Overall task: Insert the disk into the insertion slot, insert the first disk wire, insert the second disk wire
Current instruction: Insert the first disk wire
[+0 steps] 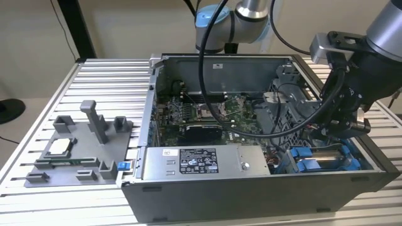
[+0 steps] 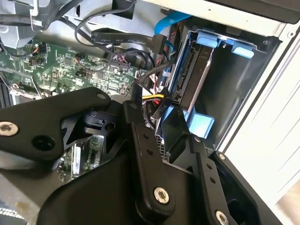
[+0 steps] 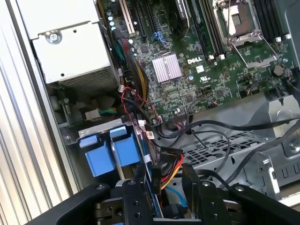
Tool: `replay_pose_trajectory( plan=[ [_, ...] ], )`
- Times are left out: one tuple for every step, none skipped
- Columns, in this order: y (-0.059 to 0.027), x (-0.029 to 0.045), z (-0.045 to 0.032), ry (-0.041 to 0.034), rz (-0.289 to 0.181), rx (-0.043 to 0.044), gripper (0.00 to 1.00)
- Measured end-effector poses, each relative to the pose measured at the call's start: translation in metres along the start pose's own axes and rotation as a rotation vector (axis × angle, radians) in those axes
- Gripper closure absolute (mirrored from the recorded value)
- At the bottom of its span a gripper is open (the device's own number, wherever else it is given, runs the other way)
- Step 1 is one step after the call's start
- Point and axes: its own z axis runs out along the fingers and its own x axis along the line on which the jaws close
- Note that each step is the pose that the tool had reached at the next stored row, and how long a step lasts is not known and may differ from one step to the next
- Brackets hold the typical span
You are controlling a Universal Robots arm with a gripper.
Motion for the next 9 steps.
replay_pose_trajectory(
  plan=[
    [0.0003, 0.0001, 0.0, -0.0002, 0.001, 0.0, 0.0],
    [0.0005, 0.0002, 0.0, -0.0003, 0.001, 0.0001, 0.0],
    [0.0008, 0.0003, 0.0, -0.0004, 0.002, 0.0002, 0.0],
    [0.0011, 0.0004, 0.0, -0.0005, 0.003, 0.0002, 0.0],
    [0.0013, 0.0004, 0.0, -0.0006, 0.004, 0.0003, 0.0],
    [0.0016, 0.0005, 0.0, -0.0007, 0.004, 0.0003, 0.0],
    [0.0019, 0.0006, 0.0, -0.0008, 0.005, 0.0004, 0.0],
    [0.0021, 0.0007, 0.0001, -0.001, 0.006, 0.0004, 0.0],
    [0.0024, 0.0008, 0.0001, -0.0011, 0.006, 0.0005, 0.0]
  ],
)
